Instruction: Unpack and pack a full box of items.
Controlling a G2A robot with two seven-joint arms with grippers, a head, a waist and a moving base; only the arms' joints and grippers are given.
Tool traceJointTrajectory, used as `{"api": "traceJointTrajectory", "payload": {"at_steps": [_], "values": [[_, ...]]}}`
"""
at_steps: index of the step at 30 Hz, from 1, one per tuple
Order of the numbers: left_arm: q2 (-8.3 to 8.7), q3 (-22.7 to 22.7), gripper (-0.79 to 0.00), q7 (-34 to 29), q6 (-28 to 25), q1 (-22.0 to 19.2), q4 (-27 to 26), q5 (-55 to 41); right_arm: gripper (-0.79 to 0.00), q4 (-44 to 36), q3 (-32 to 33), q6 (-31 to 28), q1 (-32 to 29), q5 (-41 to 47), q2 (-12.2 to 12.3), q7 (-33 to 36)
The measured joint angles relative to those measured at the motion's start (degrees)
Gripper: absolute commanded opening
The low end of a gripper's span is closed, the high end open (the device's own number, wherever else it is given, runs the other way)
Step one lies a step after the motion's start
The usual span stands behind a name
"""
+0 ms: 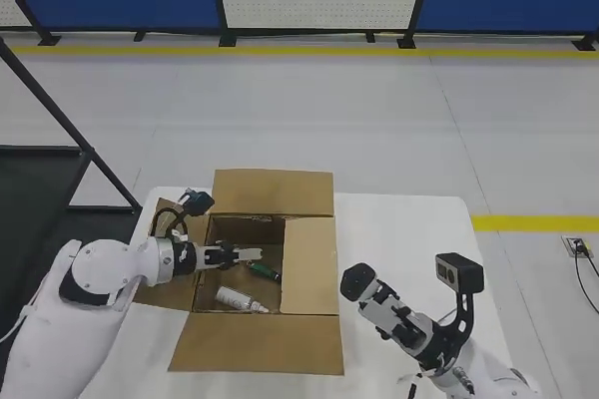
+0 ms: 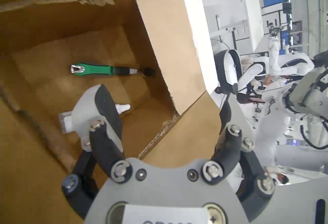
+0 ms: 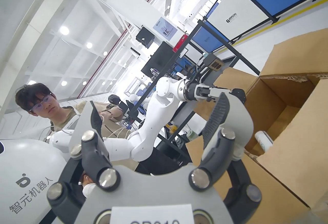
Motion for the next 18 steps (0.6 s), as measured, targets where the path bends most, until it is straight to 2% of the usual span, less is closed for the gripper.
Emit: {"api": "traceJointTrajectory", "payload": {"at_steps": [3,7,12,18], "values": [[-1.47,5.53,0.0,0.74,0.19,-4.51,5.74,-1.29,0.0,0.24,0.52,-0.93,-1.02,0.96,0.39,-0.45],[-3.27,10.86,0.0,2.38,-0.9,-7.87,11.33,-3.86,0.0,-0.36,1.14,-2.09,-2.58,2.23,0.91,-0.67],[-5.53,15.09,0.0,6.76,-2.24,-9.76,17.23,-9.52,0.0,-1.04,1.68,-3.22,-4.37,3.34,1.58,-0.65],[-7.67,18.39,0.0,13.63,-3.93,-10.14,20.56,-12.63,0.0,-1.95,2.02,-4.18,-5.96,3.97,2.34,-0.66]]}}
